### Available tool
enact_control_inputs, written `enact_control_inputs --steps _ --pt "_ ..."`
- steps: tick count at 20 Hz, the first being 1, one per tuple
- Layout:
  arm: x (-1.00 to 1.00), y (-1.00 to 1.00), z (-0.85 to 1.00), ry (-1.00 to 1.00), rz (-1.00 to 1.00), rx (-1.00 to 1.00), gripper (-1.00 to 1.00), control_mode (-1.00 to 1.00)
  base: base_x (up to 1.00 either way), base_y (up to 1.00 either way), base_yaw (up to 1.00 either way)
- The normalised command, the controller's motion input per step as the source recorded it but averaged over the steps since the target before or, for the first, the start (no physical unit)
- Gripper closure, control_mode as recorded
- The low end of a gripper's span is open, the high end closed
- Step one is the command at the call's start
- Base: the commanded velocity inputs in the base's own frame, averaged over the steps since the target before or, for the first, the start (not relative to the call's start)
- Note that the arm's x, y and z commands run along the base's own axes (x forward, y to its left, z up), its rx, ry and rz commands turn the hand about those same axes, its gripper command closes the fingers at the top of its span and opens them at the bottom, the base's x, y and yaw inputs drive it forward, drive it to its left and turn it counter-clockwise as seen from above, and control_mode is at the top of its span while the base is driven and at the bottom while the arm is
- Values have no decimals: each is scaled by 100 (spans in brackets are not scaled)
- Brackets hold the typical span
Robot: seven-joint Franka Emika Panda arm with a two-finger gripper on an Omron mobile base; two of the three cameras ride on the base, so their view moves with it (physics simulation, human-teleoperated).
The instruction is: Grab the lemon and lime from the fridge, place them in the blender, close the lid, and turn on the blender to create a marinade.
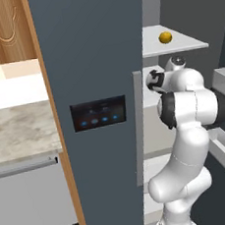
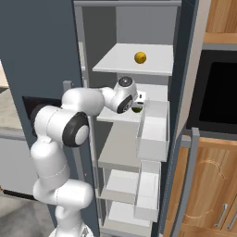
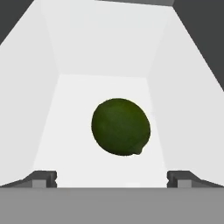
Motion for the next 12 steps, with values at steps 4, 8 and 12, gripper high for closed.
enact_control_inputs --steps 4,8,12 --pt "30 -10 -14 0 0 0 -100 -100 0 0 0" --pt "32 -7 -15 0 0 0 -100 -100 0 0 0" --pt "31 -1 -21 1 0 0 -100 -100 0 0 0"
